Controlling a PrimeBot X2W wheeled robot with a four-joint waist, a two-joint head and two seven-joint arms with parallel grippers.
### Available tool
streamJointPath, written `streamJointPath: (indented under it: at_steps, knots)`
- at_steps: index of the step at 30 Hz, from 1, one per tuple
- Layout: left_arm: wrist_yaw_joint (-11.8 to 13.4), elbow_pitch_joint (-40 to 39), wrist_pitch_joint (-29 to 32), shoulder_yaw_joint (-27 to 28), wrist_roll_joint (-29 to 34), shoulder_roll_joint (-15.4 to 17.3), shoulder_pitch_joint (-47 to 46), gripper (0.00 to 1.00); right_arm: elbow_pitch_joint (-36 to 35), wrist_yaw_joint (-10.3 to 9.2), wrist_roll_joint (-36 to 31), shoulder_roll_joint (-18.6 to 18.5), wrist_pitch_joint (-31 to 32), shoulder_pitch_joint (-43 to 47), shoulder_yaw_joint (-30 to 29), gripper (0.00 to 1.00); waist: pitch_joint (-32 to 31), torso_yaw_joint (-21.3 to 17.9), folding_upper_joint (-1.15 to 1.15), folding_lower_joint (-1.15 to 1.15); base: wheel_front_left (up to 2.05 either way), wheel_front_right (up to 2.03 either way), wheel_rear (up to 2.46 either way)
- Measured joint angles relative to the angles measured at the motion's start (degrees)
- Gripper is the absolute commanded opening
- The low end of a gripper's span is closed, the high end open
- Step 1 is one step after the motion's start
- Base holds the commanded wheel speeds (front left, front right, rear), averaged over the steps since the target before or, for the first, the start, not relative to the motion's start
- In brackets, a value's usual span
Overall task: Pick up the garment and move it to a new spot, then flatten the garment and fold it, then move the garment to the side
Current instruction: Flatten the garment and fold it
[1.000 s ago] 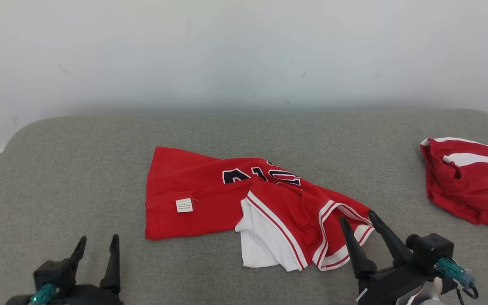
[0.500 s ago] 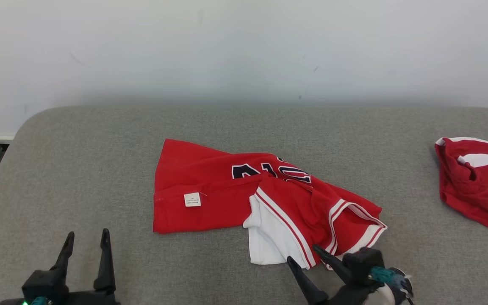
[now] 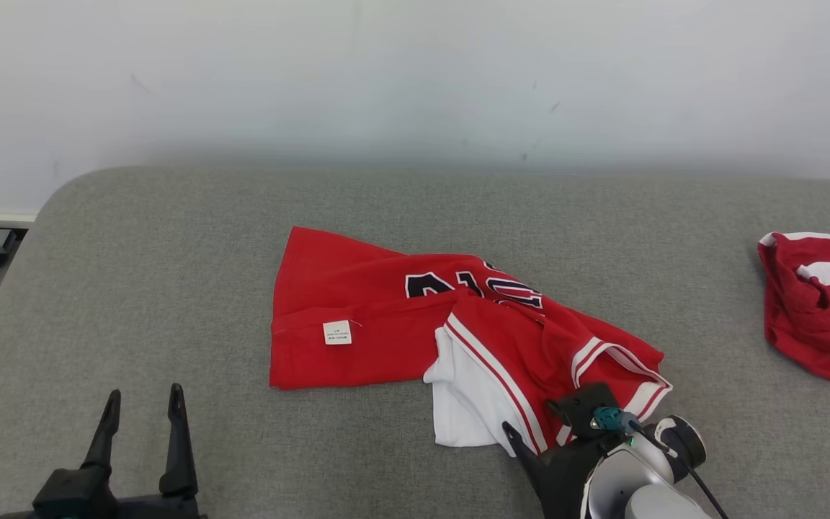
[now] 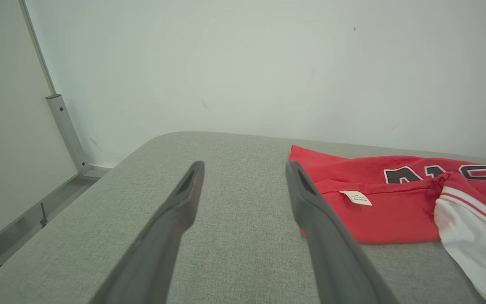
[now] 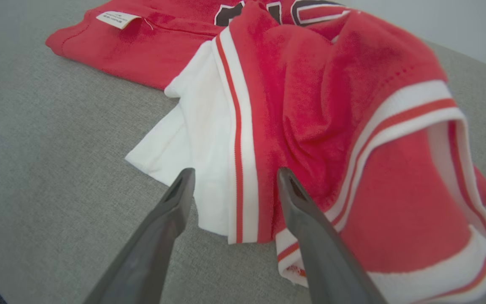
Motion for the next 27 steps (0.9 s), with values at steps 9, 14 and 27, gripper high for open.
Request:
streamJointPath:
  at_steps: [9, 14, 27]
  knots:
    - [0.0, -2.0, 0.0, 1.3, 1.9, -1.0, 0.1, 1.00, 6.2, -0.20, -0.3, 1.3, 3.4, -2.7, 0.8, 1.00, 0.4, 0.9, 0.00, 0.00, 0.00, 0.00, 0.00]
    - [0.0, -2.8, 0.2, 1.5, 2.4, -2.0, 0.2, 1.00, 9.0, 0.18, -0.2, 1.9, 4.0, -2.9, 0.9, 0.07, 0.7, 1.0, 0.00, 0.00, 0.00, 0.00, 0.00]
    - [0.0, -3.7, 0.8, 2.9, 2.4, -2.3, 2.1, 1.00, 4.5, 4.64, 4.1, -1.3, -2.2, -3.5, -3.6, 0.00, 0.5, -0.4, 0.00, 0.00, 0.00, 0.00, 0.00]
